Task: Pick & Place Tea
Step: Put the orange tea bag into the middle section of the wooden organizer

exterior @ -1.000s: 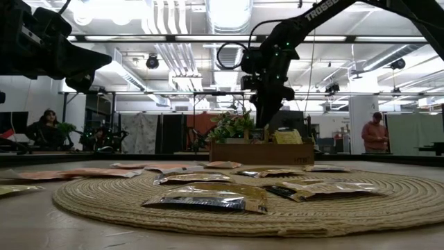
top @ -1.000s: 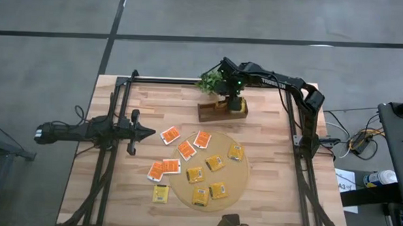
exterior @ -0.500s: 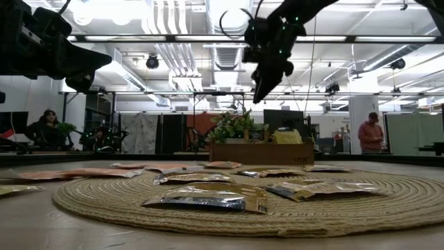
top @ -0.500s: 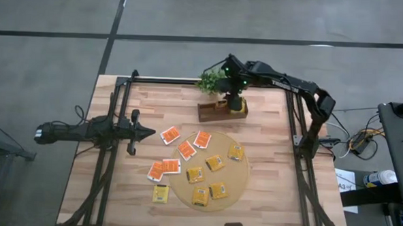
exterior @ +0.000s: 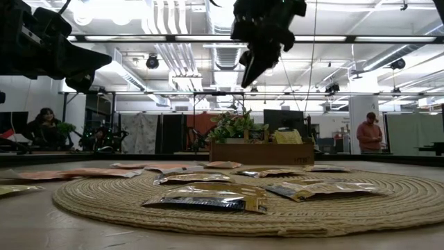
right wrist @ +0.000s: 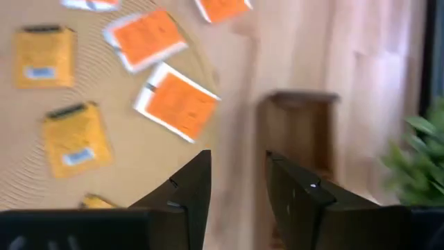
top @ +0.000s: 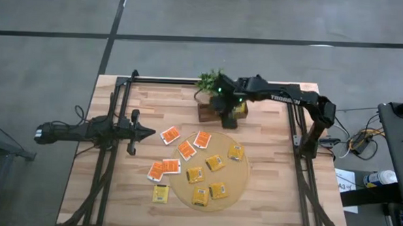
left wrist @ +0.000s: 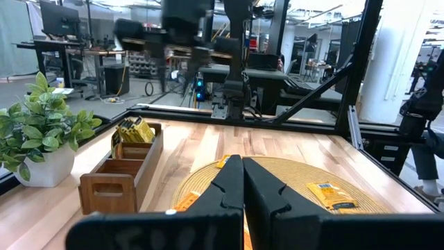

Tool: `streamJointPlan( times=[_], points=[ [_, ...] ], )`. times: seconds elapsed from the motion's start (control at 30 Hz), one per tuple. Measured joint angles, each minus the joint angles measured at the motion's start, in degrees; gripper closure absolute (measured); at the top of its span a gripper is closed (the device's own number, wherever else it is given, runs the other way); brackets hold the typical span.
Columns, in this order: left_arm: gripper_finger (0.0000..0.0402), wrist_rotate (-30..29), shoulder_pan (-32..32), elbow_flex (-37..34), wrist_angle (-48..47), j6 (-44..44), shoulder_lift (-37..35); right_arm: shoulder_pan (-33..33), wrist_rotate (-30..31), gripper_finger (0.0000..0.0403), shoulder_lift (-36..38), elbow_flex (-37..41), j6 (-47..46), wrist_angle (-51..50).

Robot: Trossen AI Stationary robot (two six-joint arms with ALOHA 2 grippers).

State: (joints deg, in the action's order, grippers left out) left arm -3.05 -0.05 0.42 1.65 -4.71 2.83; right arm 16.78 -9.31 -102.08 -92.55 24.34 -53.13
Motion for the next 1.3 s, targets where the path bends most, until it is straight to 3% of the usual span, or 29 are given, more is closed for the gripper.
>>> streamJointPlan(
  times=[0.5,0.9,1.03,1.3],
  points=[
    [0.0402,0.00,0.00,0.00,0.00,0.00,0.00,-15.76,-0.16,0.0268,-0.05,0.00,-7.43,2.99],
    [0.0402,0.00,0.04,-0.01,0.00,0.00,0.00,-18.36,0.51,0.0266,0.44,1.45,-9.38,2.03],
    [0.0402,0.00,0.02,0.01,0.00,0.00,0.00,-18.43,1.05,0.0264,3.59,4.84,-8.73,2.44],
    [0.0402,0.00,0.02,0.01,0.00,0.00,0.00,-18.66,9.58,0.0256,12.19,18.29,-3.75,2.36]
  ],
)
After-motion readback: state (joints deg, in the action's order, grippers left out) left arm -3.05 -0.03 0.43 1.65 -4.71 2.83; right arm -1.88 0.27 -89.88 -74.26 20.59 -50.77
